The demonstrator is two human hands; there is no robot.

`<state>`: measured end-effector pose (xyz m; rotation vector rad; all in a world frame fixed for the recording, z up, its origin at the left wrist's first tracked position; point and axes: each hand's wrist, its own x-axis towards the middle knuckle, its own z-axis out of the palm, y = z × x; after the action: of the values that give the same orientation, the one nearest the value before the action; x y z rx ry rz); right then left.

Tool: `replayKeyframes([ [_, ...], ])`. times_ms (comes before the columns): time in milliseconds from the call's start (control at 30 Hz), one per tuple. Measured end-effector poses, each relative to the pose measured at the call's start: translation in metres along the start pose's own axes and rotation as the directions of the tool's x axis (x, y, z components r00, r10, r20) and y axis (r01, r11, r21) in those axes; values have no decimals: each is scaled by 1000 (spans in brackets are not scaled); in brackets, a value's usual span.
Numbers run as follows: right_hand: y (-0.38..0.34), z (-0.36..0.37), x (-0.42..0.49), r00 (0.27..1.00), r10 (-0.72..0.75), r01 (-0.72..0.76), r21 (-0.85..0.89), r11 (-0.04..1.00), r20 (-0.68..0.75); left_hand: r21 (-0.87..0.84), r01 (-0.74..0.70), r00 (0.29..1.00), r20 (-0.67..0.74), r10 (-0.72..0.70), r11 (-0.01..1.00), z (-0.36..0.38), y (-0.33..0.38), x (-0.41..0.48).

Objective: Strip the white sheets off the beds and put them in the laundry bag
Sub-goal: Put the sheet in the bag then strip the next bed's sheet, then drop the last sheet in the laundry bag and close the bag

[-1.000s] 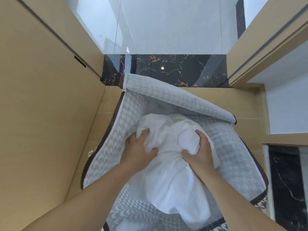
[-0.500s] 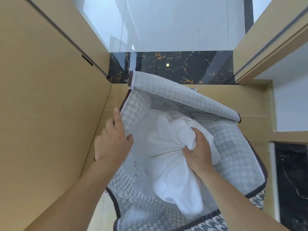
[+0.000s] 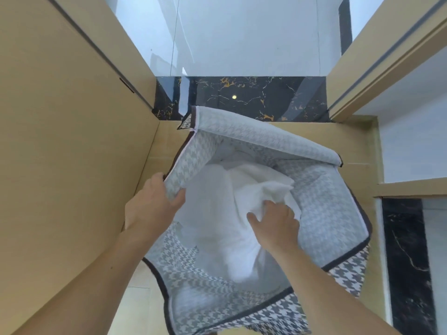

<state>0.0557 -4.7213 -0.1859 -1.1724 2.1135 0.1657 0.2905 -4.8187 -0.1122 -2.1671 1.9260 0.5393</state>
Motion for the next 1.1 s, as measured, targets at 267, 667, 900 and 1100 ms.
replayKeyframes([
  [267, 95, -60, -37, 831, 513, -549, -172, 818, -214, -45, 8, 996, 92, -4, 999, -15, -13, -18],
  [667, 45, -143, -104, 827, 498, -130, 773, 621, -261, -461, -142, 990, -45, 137, 876, -103, 9, -26],
  [900, 25, -259, -214, 768, 171, 272, 557, 784, -617, -411, -260, 956, -237, 173, 874, -218, -16, -85],
  [1100, 54, -233, -182, 840, 178, 9, 341, 940, -513, -406, -215, 968, -207, 139, 888, -190, -23, -84],
])
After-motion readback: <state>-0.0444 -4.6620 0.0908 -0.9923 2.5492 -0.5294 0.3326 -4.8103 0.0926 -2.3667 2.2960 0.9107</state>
